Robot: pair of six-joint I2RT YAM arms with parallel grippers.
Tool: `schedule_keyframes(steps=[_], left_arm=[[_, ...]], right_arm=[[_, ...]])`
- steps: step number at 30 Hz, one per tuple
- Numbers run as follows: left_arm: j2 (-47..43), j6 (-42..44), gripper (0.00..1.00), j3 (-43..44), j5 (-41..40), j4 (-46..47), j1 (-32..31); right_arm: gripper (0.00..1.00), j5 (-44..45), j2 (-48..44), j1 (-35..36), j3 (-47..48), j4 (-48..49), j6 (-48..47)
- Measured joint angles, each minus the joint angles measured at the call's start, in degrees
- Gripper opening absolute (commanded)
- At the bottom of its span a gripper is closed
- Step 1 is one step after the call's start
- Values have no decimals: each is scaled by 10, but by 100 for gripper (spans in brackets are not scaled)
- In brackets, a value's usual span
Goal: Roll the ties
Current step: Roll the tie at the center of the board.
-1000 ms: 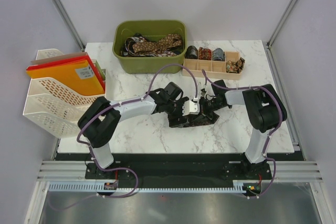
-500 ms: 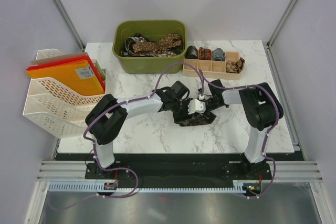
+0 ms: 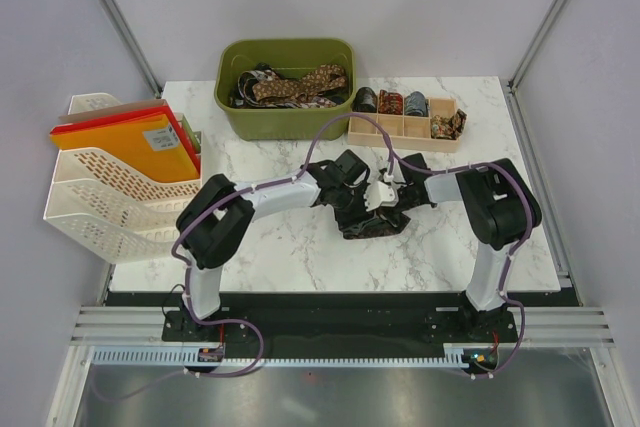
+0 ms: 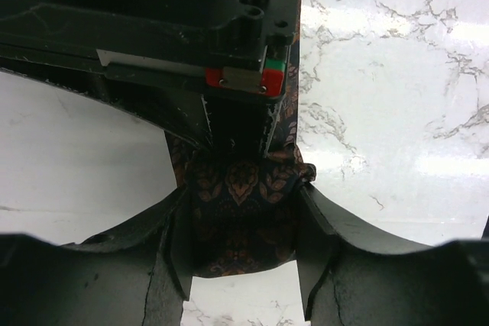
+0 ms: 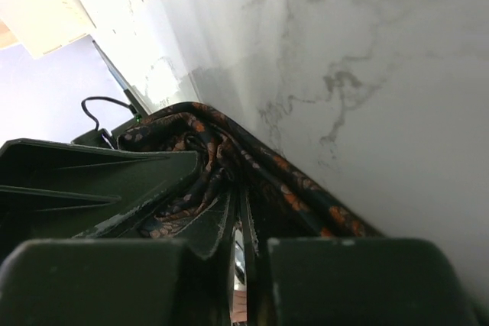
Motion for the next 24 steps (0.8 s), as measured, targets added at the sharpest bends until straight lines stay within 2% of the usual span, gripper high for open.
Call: schedule_keyframes(steps=[3,10,24], left_arm=[[10,-8,36,14,-4,-7,0],[35,-35,29,34,-29,-5,-4],[43,-29,24,41,-37,-10,-9]], right_arm=[[17,8,-7,-10,0,-11,-1],[17,47,-40,-35,10,-75,-29],[17,63,-42,-85,39,-125,-80]])
